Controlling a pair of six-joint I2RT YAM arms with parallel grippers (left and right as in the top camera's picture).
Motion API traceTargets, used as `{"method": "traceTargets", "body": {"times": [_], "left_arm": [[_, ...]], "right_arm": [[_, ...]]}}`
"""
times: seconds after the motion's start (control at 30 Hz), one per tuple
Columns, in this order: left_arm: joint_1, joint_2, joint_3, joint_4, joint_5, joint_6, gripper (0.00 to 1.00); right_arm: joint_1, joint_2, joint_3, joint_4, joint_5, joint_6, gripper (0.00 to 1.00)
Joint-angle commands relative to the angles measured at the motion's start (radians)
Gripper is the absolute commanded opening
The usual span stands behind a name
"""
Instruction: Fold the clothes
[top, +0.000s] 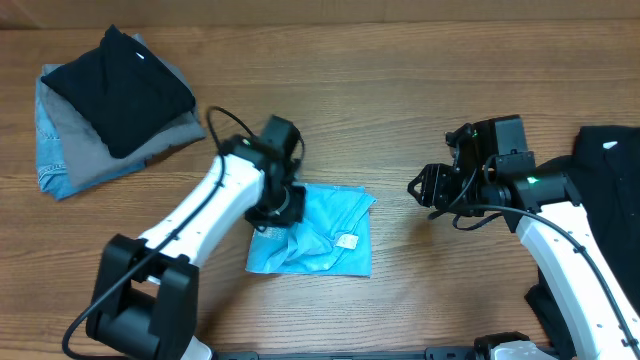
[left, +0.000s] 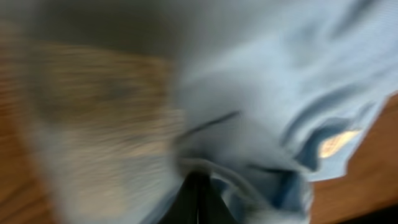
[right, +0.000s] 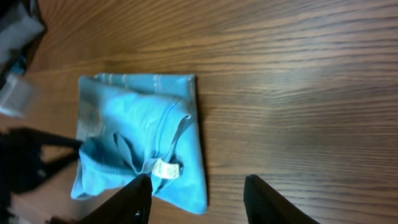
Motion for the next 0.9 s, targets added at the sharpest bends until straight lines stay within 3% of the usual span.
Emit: {"method": "traceTargets", "body": {"times": [0.0, 0.13, 0.2, 0.37, 0.57, 0.67, 0.87], "left_arm": [[-0.097, 0.001, -0.032, 0.108, 0.247, 0.021, 0.04], [-0.238, 0.0, -0.019, 0.256, 0.43, 0.023, 0.04], [-0.286, 0.0, -0.005, 0.246, 0.413, 0.053, 0.04], [-0.293, -0.006, 0.069, 0.027, 0.227, 0.051, 0.04], [-0.156, -0.079, 0.272, -0.246, -0.03, 0.06, 0.05], [-0.051, -0.132, 0.389, -0.321, -0.155, 0.068, 0.23], [0.071, -0.154, 0.435, -0.337, -0.161, 0.101, 0.4]], "right_arm": [[-0.012, -0.024, -0.002, 0.008, 0.03, 0.023, 0.51], [-0.012, -0.024, -0.002, 0.012, 0.03, 0.023, 0.51], [-0.012, -0.024, -0.002, 0.012, 0.03, 0.023, 0.51], [-0.01, -0.024, -0.002, -0.004, 0.022, 0.022, 0.56], [0.042, -0.017, -0.01, 0.001, -0.14, -0.015, 0.6], [0.156, 0.016, -0.01, 0.014, -0.182, -0.008, 0.61], [0.361, 0.124, -0.01, 0.02, -0.111, 0.077, 0.68]]}}
